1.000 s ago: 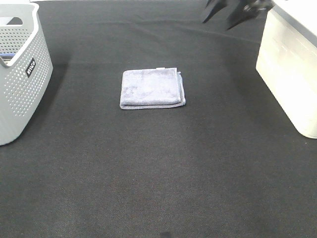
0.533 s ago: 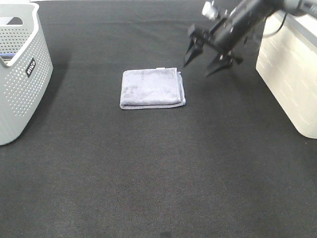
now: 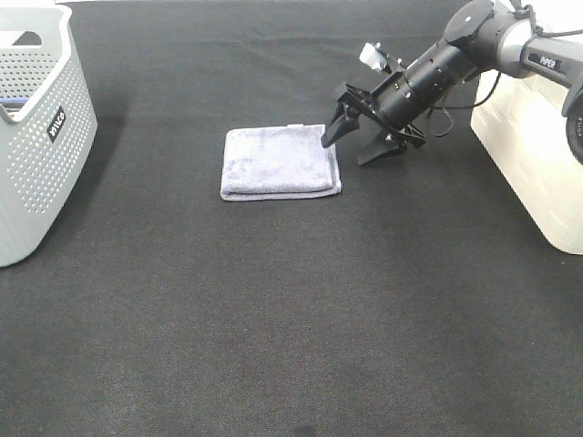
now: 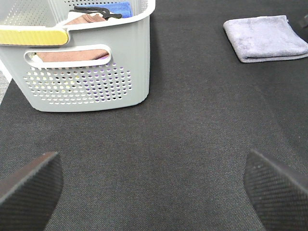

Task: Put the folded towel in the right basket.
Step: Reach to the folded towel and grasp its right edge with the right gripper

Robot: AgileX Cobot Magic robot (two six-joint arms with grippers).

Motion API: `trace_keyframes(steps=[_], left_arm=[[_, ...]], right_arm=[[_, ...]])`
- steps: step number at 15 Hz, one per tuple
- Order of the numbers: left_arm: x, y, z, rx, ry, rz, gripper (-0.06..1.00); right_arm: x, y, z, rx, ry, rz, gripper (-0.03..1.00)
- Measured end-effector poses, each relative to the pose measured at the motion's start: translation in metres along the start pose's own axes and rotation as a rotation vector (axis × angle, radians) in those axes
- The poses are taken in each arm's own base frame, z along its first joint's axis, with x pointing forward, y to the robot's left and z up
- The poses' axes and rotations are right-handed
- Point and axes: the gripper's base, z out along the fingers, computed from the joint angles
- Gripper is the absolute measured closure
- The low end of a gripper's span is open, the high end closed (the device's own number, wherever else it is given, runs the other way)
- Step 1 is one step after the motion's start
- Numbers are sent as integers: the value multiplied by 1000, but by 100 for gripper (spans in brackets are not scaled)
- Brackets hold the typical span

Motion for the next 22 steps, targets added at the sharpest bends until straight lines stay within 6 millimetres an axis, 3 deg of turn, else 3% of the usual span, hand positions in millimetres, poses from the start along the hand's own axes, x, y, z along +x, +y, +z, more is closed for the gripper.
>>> trace_keyframes(steps=[7,12,14,17,18,20,22], left_arm=[[0,0,0,0,0,0,-2],[0,0,0,0,0,0,-2],[0,0,0,0,0,0,-2],[0,0,0,0,0,0,-2],[0,0,0,0,0,0,-2],[0,0,0,0,0,0,-2],[0,0,0,0,0,0,-2]], right_arm=[[4,-5,19,-71,-1,-4,25],[6,10,37,-97,-14,-20,26],[8,11,44,-105,-14,-15,38],[11,12,53,-103,-7,-14,80],[11,12,53,-102,-5,-13,89],[10,14,50,-103,-10,-18,89],[3,27,32,-100,-32,-59,89]])
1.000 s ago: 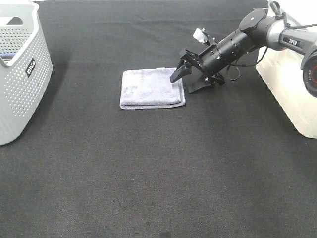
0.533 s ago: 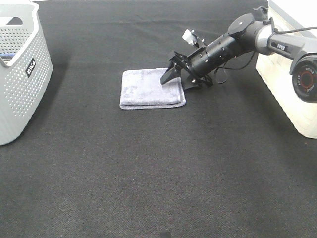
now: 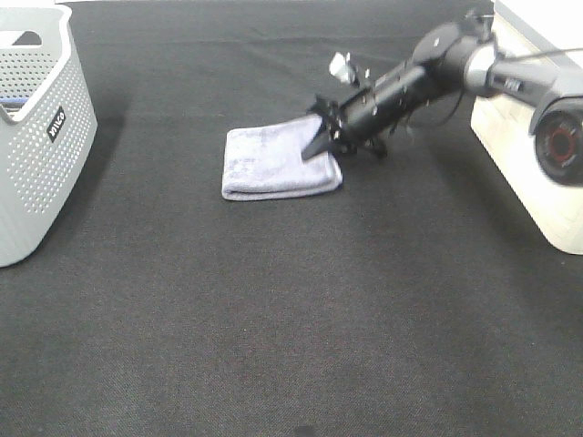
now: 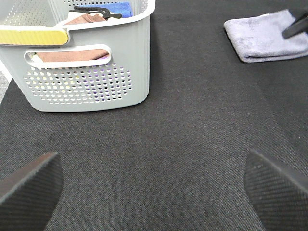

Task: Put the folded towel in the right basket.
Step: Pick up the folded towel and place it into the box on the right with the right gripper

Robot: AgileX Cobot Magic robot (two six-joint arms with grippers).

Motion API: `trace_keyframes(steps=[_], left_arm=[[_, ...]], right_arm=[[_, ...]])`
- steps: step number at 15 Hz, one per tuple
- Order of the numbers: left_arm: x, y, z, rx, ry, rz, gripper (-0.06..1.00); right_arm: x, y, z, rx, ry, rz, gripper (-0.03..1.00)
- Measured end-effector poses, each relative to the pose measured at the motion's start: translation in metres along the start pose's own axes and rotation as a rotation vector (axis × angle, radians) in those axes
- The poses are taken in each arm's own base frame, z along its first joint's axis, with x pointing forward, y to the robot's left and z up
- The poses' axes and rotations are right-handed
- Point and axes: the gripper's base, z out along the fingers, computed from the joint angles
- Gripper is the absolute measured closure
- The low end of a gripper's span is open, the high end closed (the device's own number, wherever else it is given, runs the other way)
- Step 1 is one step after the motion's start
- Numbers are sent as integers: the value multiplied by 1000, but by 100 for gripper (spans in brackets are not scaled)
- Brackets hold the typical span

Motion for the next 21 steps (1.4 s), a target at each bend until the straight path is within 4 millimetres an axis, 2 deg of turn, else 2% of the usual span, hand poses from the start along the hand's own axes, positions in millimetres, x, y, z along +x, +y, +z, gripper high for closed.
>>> trace_keyframes(steps=[2,6,7,8,9,12,14,16,17,20,21], left_arm=[[0,0,0,0,0,0,-2],[0,0,0,0,0,0,-2],[0,0,0,0,0,0,-2],[0,0,0,0,0,0,-2],[0,0,0,0,0,0,-2],[0,0,0,0,0,0,-2],[0,0,0,0,0,0,-2],[0,0,0,0,0,0,-2],[0,0,0,0,0,0,-2],[0,0,0,0,0,0,-2],[0,0,0,0,0,0,-2]], right_arm=[[-14,31,-33,-11,-56,-78,89],[-33,91,-117,64,-171,-255,89],[-33,104,-137,103,-185,-300,89],[-33,104,-137,103,-185,-300,89],[-32,124,-169,155,-216,-357,89],[-25,149,-221,289,-253,-398,89],[-18,155,-246,396,-247,-400,89],[-16,149,-273,460,-281,-366,89],[-14,139,-305,492,-338,-322,89],[-6,103,-370,568,-447,-199,89],[-3,92,-386,581,-473,-163,89]])
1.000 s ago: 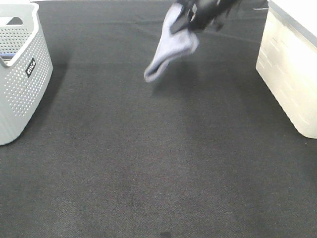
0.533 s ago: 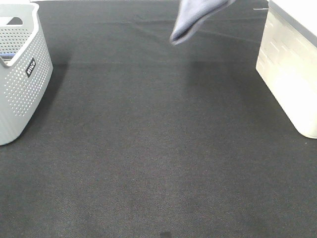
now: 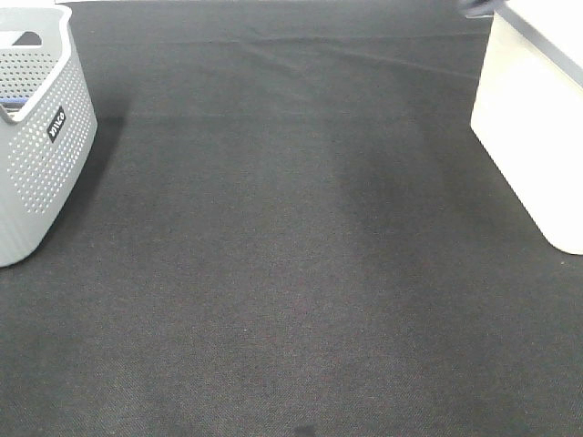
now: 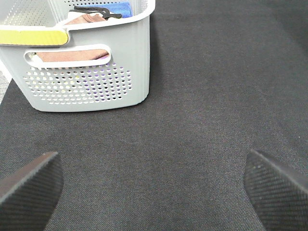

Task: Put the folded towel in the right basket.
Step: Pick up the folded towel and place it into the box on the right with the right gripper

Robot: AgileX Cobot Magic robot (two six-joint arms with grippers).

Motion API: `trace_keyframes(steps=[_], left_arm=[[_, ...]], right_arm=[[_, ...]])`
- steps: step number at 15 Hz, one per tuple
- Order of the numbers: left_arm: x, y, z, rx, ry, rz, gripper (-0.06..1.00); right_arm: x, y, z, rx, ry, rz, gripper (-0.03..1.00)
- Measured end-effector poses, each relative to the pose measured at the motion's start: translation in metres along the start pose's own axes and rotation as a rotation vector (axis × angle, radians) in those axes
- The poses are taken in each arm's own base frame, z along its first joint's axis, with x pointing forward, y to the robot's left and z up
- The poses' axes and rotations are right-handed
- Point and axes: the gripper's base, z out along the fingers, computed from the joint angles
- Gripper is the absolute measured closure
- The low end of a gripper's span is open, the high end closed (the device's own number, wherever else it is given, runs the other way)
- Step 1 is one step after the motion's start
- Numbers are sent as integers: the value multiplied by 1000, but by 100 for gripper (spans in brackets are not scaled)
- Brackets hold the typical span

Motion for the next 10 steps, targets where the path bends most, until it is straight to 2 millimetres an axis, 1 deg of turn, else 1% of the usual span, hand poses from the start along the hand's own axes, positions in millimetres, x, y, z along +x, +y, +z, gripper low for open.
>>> trace_keyframes(steps=[2,3,4,5,6,7,8,10], left_arm=[[0,0,0,0,0,0,-2],[0,0,0,0,0,0,-2],[0,0,0,0,0,0,-2],[0,0,0,0,0,0,-2],[0,0,0,0,0,0,-2],[0,0,0,0,0,0,-2],[0,0,0,0,0,0,-2],[0,0,0,0,0,0,-2]], right_arm=[[3,-32,-9,52,-11,57,89],[6,-49,-12,105,-4,71,89],[7,-53,-12,117,0,74,89],[9,-61,-6,144,18,77,89],[13,-66,4,158,42,77,89],[20,-73,27,154,86,113,89],[26,-79,45,154,122,140,89],[39,-93,73,154,180,190,89]])
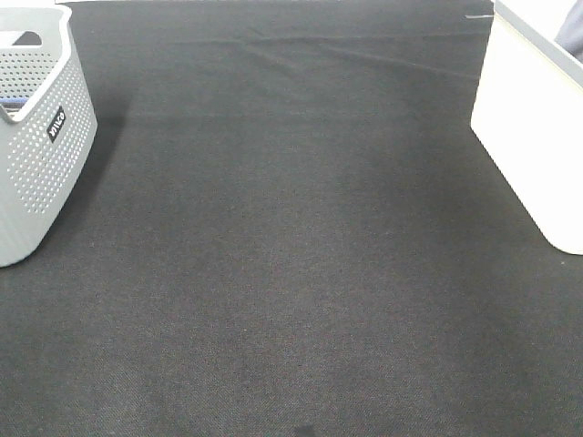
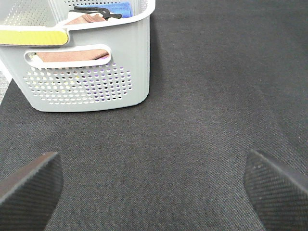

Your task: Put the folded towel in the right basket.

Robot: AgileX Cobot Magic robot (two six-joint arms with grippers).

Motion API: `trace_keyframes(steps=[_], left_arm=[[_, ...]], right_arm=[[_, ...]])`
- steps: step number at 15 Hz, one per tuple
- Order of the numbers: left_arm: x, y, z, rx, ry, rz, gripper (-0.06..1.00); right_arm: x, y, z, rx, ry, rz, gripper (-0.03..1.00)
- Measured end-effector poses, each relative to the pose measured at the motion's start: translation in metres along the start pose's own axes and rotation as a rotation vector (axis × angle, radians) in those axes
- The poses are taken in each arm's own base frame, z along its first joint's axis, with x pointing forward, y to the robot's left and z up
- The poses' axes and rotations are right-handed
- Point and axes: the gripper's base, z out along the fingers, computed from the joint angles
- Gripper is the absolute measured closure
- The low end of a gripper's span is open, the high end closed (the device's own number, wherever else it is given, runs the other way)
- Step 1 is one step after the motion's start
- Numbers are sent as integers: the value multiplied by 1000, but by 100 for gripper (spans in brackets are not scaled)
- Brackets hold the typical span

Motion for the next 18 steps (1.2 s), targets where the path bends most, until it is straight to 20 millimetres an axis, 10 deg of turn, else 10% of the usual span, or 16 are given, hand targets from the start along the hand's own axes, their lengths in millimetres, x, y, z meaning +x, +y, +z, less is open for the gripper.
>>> trace_keyframes(steps=[3,5,9,11,14,18], left_arm=[[0,0,0,0,0,0,-2],[0,0,0,0,0,0,-2],[0,0,0,0,0,0,-2],[0,0,0,0,0,0,-2],[0,0,0,0,0,0,-2],[0,0,0,0,0,0,-2]], right_arm=[[10,-36,33,-2,62,94,82],[15,-57,40,-2,73,142,56],[15,-57,40,-21,69,126,18],[12,-53,33,-48,49,134,15],[1,-29,-4,-81,-26,99,15],[-8,51,-56,-151,-115,-51,15]])
